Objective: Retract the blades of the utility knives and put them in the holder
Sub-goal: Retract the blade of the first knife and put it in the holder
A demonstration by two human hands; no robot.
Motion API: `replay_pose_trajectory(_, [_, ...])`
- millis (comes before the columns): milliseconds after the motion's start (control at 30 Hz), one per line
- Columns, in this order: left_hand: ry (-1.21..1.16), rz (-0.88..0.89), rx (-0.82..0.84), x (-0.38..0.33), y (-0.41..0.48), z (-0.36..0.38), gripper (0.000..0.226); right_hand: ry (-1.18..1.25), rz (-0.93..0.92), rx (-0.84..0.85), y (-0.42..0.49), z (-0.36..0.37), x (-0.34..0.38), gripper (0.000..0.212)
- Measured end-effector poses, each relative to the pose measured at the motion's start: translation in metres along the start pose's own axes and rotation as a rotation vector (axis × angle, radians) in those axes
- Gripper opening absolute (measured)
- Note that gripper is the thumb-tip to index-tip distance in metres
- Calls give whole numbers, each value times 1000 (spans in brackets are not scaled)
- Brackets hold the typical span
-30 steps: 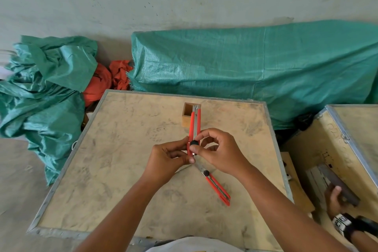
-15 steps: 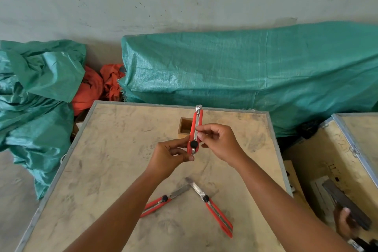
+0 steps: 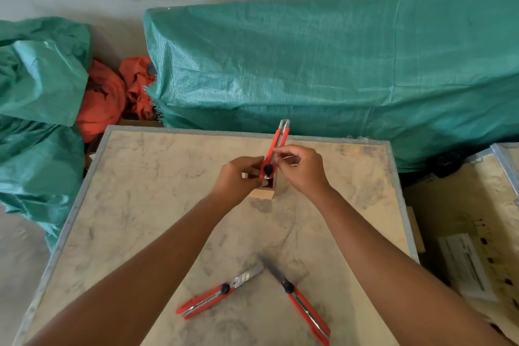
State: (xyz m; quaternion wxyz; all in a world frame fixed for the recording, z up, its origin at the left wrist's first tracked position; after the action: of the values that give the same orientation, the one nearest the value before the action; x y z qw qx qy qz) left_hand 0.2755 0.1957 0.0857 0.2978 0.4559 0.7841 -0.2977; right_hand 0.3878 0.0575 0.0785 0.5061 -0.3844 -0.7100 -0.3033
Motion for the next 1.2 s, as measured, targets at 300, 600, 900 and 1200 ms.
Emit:
replay_pose_trajectory(300, [195, -60, -3, 40, 14, 26, 93, -182, -186, 3, -8, 19, -29, 23])
replay_pose_trajectory(600, [235, -93, 63, 41, 10, 29, 94, -241, -139, -5, -20, 26, -32, 29])
replay_pose_trajectory(900, [191, -26, -28, 25, -22, 10, 75, -205, -66, -26, -58, 22, -6, 33])
replay_pose_trajectory(1200, [192, -104, -47, 49, -105, -11, 66, -49, 147, 17, -140, 44, 18, 30])
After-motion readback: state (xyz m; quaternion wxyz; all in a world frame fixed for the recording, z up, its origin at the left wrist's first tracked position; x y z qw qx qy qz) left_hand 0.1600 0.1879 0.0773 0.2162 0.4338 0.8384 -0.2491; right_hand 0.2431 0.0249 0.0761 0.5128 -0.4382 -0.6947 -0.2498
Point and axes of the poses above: each hand's wrist, its own y-axis towards the middle knuckle, its own z-axis out of the palm, x = y × z, the point moved 2 cm from there along y, towards the middle knuckle, and after that the axes turned 14 degrees about y, right-handed, at the moved point
